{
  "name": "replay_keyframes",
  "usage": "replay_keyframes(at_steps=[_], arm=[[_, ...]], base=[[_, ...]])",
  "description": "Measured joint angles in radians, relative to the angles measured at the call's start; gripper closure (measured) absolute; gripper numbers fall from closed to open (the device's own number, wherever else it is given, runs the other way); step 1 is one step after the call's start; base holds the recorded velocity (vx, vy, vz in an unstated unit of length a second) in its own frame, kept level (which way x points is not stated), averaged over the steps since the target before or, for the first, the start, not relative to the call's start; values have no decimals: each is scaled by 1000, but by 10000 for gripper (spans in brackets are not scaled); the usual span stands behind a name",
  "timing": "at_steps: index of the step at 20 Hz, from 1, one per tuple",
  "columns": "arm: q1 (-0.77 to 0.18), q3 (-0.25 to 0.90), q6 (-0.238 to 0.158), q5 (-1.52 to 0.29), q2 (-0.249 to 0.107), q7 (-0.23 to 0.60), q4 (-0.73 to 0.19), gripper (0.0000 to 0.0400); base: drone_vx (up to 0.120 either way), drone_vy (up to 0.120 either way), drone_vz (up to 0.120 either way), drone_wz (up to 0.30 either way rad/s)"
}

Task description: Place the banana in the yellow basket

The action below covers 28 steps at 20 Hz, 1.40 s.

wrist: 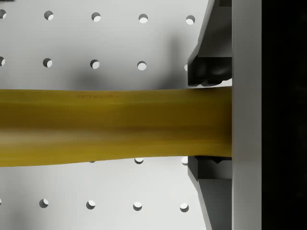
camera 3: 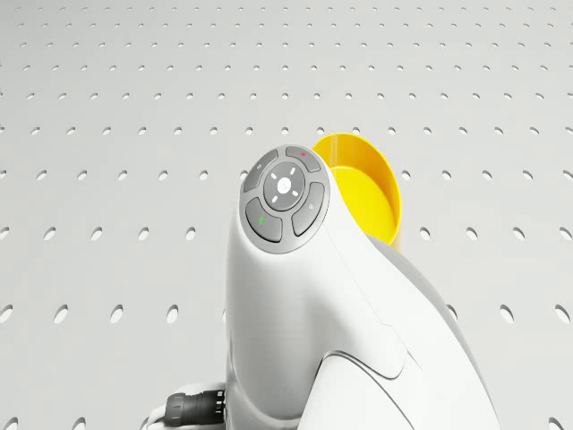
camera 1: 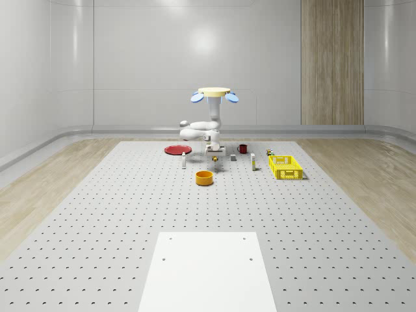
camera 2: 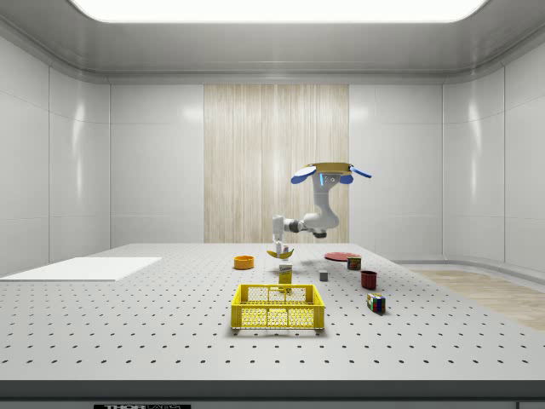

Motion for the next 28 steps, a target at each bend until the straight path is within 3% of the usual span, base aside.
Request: replay_keyframes(at_steps=[17, 28], arm=[[-9, 34, 30, 43, -40, 13, -1, 210], [-13, 38, 53, 53, -64, 16, 0, 210]], base=[[0, 120, 120, 0], [0, 120, 22, 0]])
